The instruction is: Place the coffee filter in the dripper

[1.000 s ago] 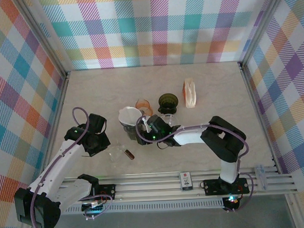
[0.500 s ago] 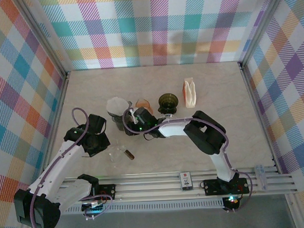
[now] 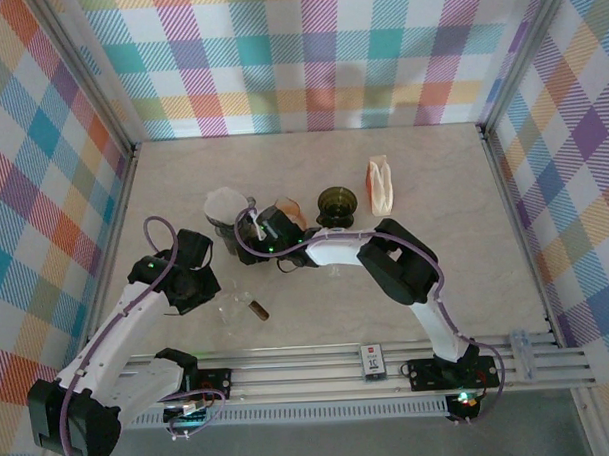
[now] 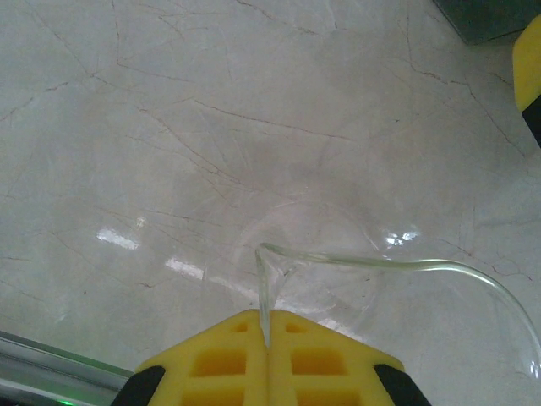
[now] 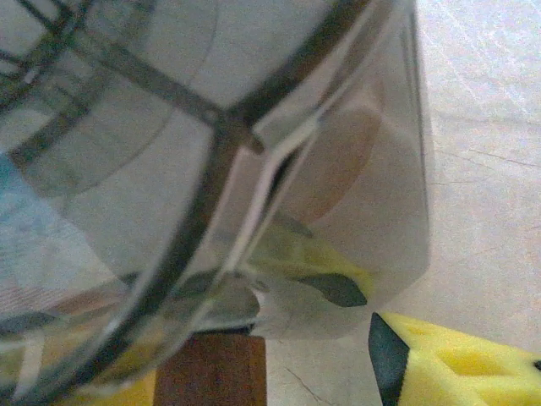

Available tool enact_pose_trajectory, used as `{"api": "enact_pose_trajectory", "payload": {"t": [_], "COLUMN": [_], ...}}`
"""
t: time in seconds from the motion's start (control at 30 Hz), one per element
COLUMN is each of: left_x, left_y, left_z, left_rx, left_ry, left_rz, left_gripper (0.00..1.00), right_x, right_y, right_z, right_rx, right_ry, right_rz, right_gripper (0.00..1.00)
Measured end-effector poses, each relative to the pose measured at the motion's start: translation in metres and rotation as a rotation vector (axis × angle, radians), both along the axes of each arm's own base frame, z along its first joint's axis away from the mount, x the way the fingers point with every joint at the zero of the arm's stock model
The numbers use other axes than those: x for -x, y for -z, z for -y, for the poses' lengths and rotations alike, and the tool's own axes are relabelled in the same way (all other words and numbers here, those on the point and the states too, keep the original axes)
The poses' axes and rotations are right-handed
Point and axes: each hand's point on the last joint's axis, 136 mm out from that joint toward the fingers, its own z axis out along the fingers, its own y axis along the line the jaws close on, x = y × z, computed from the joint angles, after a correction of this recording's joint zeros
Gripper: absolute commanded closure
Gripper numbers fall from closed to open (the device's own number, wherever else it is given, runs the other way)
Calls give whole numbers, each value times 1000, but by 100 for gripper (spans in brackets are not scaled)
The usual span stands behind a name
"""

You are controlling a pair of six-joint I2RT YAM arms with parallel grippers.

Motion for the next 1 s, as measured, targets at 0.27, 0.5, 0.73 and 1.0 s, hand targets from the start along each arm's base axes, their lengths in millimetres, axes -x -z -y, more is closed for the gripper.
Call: {"api": "enact_pose_trajectory", "payload": {"t": [0.27, 0.5, 0.73, 1.0], "left_x": [0, 0, -4, -25], "left_y": [-2, -1, 2, -8], "left_z": [1, 11, 55, 121], "left_rx": [7, 22, 4, -16], "left_ry": [1, 28, 178, 335], "left_rz": [10, 33, 40, 98], "left_gripper": [100, 100, 100, 100], "right_x": [34, 66, 74, 85], "right_y": [-2, -56, -107, -87], "right_z": [37, 82, 138, 214], "right_rx": [9, -67, -86, 77], "right_ry": [7, 43, 164, 318], "right_rz": [-43, 18, 150, 179], "right_gripper": [31, 31, 30, 30]}}
